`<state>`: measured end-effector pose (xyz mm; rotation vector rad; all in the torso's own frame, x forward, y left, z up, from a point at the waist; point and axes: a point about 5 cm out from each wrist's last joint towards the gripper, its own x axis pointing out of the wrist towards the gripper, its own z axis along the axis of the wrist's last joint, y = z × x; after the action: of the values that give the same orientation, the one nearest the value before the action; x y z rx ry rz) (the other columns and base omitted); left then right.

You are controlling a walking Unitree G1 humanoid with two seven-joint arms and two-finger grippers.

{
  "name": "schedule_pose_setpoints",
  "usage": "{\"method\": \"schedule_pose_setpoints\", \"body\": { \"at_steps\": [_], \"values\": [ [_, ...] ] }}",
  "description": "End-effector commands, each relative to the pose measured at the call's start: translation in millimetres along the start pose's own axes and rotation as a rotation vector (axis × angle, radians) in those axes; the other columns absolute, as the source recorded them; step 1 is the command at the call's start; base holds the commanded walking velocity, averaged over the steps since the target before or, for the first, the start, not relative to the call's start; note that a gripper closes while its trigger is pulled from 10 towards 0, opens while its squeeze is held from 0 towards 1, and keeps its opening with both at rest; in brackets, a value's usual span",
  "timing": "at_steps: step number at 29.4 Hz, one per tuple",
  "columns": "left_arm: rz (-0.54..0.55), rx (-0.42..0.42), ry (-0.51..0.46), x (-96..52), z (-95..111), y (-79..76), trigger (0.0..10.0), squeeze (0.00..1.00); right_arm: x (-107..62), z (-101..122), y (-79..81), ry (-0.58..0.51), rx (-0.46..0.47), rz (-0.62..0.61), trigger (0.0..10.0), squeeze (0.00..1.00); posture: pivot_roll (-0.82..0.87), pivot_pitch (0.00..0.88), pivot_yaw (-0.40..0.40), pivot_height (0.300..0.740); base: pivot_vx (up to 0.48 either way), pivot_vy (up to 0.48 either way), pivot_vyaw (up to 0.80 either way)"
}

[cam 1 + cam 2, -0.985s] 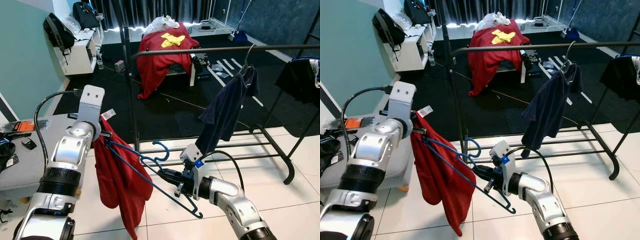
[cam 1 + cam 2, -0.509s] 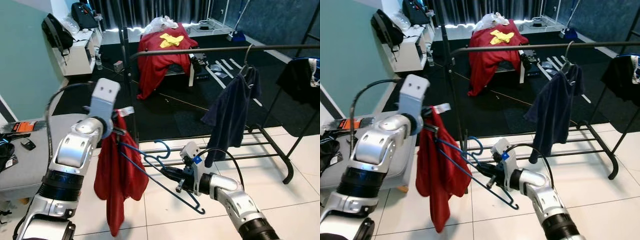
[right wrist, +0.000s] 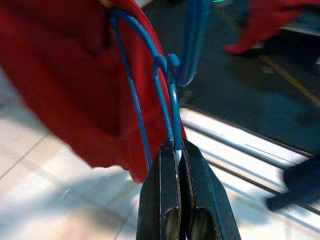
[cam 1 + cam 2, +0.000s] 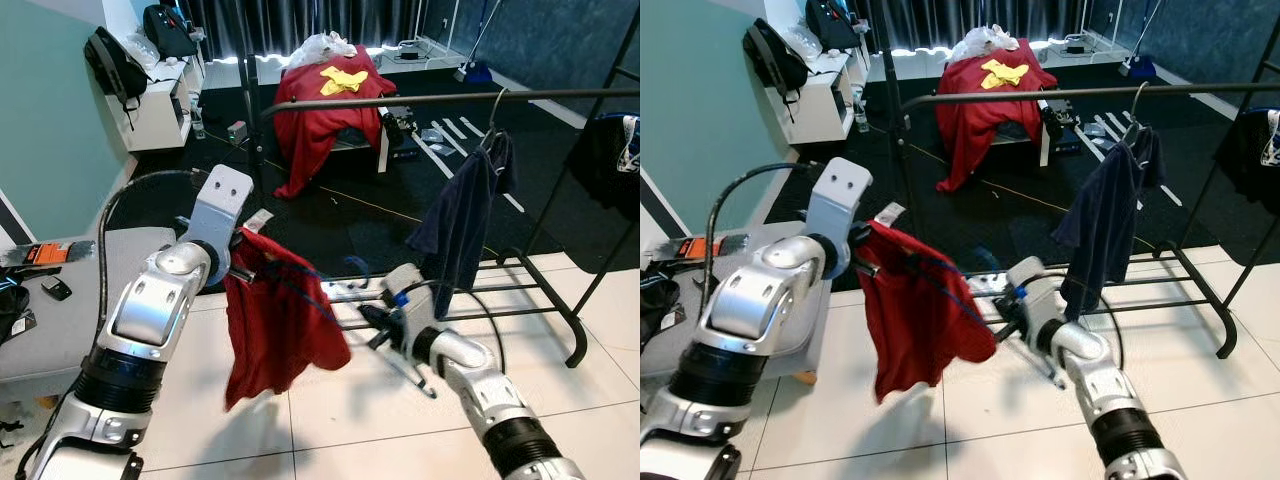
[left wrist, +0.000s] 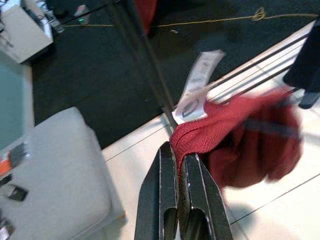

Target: Hang hanger

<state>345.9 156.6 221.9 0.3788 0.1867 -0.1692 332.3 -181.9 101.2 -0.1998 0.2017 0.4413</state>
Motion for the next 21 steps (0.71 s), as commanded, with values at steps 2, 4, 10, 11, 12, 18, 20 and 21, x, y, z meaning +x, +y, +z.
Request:
{"method": "schedule_pose_setpoints", "body": {
  "at_steps": [2, 4, 10, 11, 12, 18, 20, 21],
  "values": [
    [0.044, 0.041, 0.009, -2.1, -2.9, 7.1, 10.0, 0.0, -2.6, -0.1, -9.3, -0.006, 0.007, -0.069, 10.0, 0.0, 0.09, 0.041, 0.058, 0.74, 0.0, 0.0, 0.0],
    [0.048, 0.043, 0.011, -2.2, -2.9, 7.6, 10.0, 0.0, -2.7, -0.4, -10.6, -0.007, 0.007, -0.081, 10.0, 0.0, 0.09, 0.041, 0.058, 0.74, 0.0, 0.0, 0.0],
    [0.192, 0.063, -0.033, 1.4, 4.6, 23.2, 10.0, 0.0, -13.7, -19.2, -3.7, 0.062, 0.033, -0.074, 10.0, 0.0, 0.09, 0.043, 0.062, 0.74, 0.0, 0.0, 0.0],
    [0.192, 0.063, -0.033, 1.4, 4.6, 23.2, 10.0, 0.0, -13.7, -19.2, -3.7, 0.062, 0.033, -0.074, 10.0, 0.0, 0.09, 0.043, 0.062, 0.74, 0.0, 0.0, 0.0],
    [0.188, 0.057, -0.048, 0.9, 6.8, 23.8, 10.0, 0.0, -14.3, -20.2, -3.5, 0.06, 0.046, -0.073, 10.0, 0.0, 0.09, 0.043, 0.063, 0.74, 0.0, 0.0, 0.0],
    [0.162, 0.059, -0.106, -1.6, 14.3, 19.5, 10.0, 0.0, -11.9, -24.2, 5.6, 0.086, 0.08, 0.012, 10.0, 0.0, 0.09, 0.038, 0.059, 0.74, 0.0, 0.0, 0.0],
    [0.162, 0.059, -0.106, -1.6, 14.3, 19.5, 10.0, 0.0, -11.9, -24.2, 5.6, 0.086, 0.08, 0.012, 10.0, 0.0, 0.09, 0.038, 0.059, 0.74, 0.0, 0.0, 0.0],
    [0.131, 0.068, -0.16, -3.8, 19.3, 14.6, 10.0, 0.0, -11.8, -33.2, 9.3, 0.149, 0.086, 0.045, 10.0, 0.0, 0.09, 0.034, 0.058, 0.74, 0.0, 0.0, 0.0]
  ]
}}
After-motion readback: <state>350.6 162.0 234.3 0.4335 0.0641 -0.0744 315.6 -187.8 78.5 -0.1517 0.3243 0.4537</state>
